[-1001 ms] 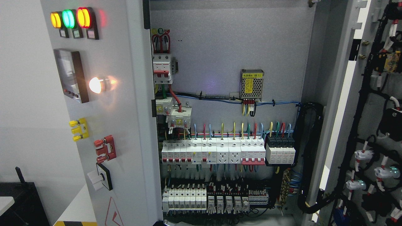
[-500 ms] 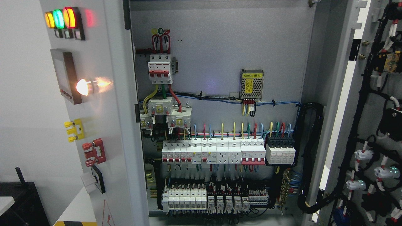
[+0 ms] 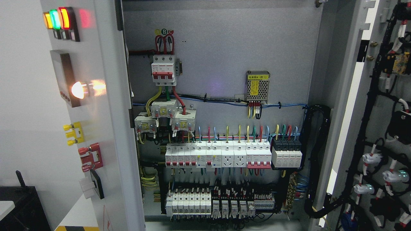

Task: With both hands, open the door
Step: 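Keep swinging the indicator-light door wide open with the right hand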

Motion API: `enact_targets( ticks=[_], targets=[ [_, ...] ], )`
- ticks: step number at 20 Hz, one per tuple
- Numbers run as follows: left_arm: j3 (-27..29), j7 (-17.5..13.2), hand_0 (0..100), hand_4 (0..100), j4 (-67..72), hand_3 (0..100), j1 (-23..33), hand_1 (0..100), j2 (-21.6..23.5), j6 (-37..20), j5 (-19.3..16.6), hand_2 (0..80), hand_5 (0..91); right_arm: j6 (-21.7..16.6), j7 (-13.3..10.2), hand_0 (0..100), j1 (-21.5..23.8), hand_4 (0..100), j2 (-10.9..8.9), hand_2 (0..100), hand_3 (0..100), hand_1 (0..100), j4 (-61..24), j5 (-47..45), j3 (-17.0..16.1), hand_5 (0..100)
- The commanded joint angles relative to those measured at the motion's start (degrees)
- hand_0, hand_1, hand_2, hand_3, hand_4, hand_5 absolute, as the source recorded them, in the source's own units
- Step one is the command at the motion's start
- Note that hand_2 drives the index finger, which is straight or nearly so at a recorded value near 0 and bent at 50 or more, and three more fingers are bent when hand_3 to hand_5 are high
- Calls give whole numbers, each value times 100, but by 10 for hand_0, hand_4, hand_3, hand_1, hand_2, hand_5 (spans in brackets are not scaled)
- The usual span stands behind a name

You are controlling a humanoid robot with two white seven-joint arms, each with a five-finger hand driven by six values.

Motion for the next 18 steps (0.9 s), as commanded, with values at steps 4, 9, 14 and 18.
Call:
enact_targets(
  ticks=[4, 9, 14, 18],
  targets=[
    [0, 1, 0, 0, 88, 0, 0, 0, -4, -5, 0, 0, 0, -1, -9, 382, -18, 0, 12, 0, 0, 0, -101, 10, 262, 0],
    [0, 1, 0, 0, 88, 0, 0, 0, 5, -5, 0, 0, 0, -1, -62, 382, -36, 0, 21, 0, 0, 0, -101, 10, 323, 0],
    [0, 1, 0, 0, 88, 0, 0, 0, 5, -5, 0, 0, 0, -19, -124, 383, -45, 0, 30, 0, 0, 0, -136, 19, 393, 0],
    [0, 1, 0, 0, 88, 0, 0, 0, -4, -5, 0, 0, 0, -28, -141, 382, -45, 0, 30, 0, 0, 0, -153, 28, 490, 0]
  ],
)
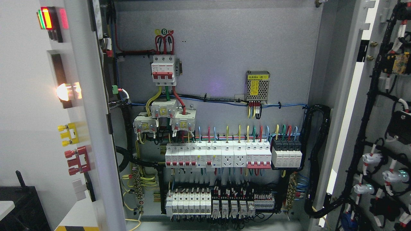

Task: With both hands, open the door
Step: 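Keep swinging the indicator-light door wide open with the right hand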

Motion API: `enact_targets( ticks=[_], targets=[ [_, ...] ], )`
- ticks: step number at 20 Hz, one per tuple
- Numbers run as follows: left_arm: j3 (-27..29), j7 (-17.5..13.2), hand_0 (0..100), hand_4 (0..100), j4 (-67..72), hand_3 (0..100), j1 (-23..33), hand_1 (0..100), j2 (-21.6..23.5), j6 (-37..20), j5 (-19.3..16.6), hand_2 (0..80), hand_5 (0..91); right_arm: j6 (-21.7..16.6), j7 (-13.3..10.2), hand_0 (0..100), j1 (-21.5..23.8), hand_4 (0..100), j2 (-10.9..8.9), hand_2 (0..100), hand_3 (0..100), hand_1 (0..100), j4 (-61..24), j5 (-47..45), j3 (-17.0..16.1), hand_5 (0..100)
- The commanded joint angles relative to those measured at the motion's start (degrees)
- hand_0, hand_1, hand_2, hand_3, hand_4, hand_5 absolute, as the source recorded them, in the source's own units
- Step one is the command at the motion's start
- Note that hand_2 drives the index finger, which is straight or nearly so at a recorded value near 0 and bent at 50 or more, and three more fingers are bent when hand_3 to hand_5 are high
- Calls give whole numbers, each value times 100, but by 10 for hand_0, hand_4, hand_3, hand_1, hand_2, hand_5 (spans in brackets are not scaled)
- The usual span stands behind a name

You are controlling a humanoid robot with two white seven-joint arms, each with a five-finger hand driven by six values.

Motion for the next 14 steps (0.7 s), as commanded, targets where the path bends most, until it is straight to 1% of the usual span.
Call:
enact_targets(
  ticks=[1, 4, 5, 7, 14],
  targets=[
    [0, 1, 0, 0, 88, 0, 0, 0, -4, -29, 0, 0, 0, -5, -49, 382, -5, 0, 10, 0, 0, 0, -55, 53, 246, 0],
    [0, 1, 0, 0, 88, 0, 0, 0, 5, -29, 0, 0, 0, -14, -67, 382, -14, 0, 27, 0, 0, 0, -73, 133, 308, 0],
    [0, 1, 0, 0, 88, 0, 0, 0, 5, -29, 0, 0, 0, -14, -58, 382, -23, 0, 71, 0, 0, 0, -73, 133, 343, 0],
    [0, 1, 0, 0, 88, 0, 1, 0, -4, -29, 0, 0, 0, -14, -67, 382, -23, 0, 89, 0, 0, 0, -82, 141, 352, 0],
    [0, 1, 0, 0, 88, 0, 0, 0, 5, -29, 0, 0, 0, 13, -67, 383, -23, 0, 247, 0, 0, 0, -82, 335, 431, 0]
  ],
)
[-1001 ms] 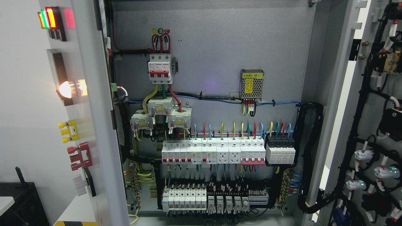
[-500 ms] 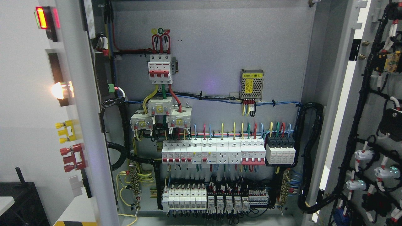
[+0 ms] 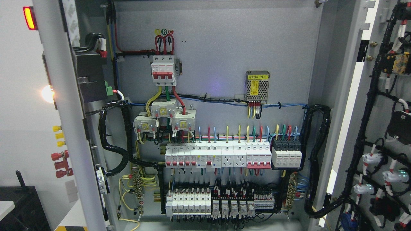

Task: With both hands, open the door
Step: 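Keep swinging the indicator-light door wide open with the right hand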

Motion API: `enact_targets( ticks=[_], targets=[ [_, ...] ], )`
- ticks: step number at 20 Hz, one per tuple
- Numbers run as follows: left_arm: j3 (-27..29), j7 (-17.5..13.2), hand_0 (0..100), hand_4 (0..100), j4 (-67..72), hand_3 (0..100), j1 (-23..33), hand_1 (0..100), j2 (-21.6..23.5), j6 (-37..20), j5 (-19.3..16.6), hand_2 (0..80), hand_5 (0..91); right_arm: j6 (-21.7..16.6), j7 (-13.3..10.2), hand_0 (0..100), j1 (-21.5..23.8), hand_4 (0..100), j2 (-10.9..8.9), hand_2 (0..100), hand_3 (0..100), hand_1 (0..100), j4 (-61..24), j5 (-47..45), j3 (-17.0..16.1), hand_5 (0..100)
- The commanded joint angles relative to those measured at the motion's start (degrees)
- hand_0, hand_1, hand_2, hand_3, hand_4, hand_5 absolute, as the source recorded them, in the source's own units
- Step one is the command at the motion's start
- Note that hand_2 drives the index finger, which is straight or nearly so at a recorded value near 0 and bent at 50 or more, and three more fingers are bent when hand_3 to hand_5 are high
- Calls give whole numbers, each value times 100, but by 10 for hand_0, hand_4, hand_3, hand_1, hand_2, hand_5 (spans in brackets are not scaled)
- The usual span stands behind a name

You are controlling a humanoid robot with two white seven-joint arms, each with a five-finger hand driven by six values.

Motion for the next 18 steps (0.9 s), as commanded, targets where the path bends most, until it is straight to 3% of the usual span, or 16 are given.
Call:
enact_targets(
  ticks=[1, 18],
  targets=[
    [0, 1, 0, 0, 88, 0, -2, 0, -5, -3, 0, 0, 0, 32, -1, 383, -2, 0, 145, 0, 0, 0, -25, 150, 162, 0],
    [0, 1, 0, 0, 88, 0, -2, 0, 4, -2, 0, 0, 0, 120, -9, 382, -55, 0, 540, 0, 0, 0, -25, 581, 302, 0]
  ],
)
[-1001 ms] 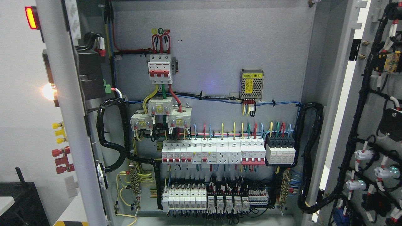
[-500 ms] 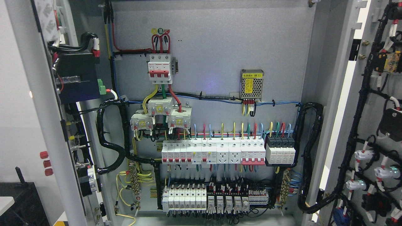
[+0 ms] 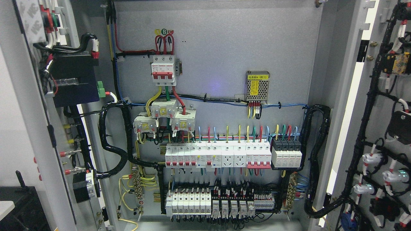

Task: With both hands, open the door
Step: 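Keep swinging the indicator-light door wide open with the right hand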

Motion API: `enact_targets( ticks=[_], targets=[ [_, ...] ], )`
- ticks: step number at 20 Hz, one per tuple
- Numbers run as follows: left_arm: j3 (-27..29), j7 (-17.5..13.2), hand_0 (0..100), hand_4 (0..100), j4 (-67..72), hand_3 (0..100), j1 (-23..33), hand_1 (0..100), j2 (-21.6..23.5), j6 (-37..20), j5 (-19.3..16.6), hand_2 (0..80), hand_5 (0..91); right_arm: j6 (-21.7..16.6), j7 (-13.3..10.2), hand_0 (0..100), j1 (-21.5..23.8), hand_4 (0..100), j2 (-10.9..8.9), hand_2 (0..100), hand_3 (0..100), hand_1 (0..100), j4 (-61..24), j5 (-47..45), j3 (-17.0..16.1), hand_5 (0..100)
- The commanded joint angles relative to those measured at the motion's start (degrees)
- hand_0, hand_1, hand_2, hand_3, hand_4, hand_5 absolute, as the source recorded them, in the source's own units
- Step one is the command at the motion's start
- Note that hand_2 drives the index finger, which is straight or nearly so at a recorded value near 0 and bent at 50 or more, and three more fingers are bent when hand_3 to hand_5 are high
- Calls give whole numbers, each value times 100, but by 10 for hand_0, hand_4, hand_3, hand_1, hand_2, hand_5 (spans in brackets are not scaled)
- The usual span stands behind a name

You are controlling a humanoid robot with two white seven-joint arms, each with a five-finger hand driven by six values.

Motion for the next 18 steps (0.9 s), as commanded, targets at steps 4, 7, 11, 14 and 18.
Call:
enact_targets(
  ticks=[4, 7, 11, 14, 18],
  targets=[
    [0, 1, 0, 0, 88, 0, 1, 0, -5, -2, 0, 0, 0, 26, 1, 382, -54, 0, 352, 0, 0, 0, 4, 221, 200, 0],
    [0, 1, 0, 0, 88, 0, 1, 0, 4, -2, 0, 0, 0, 35, 1, 382, -54, 0, 422, 0, 0, 0, 12, 361, 253, 0],
    [0, 1, 0, 0, 88, 0, 1, 0, -5, -2, 0, 0, 0, 35, 1, 382, -63, 0, 439, 0, 0, 0, 56, 379, 376, 0],
    [0, 1, 0, 0, 88, 0, 1, 0, -5, -2, 0, 0, 0, 35, 1, 382, -63, 0, 501, 0, 0, 0, 92, 466, 394, 0],
    [0, 1, 0, 0, 88, 0, 1, 0, -5, -2, 0, 0, 0, 35, -8, 382, -63, 0, 519, 0, 0, 0, 127, 528, 403, 0]
  ],
)
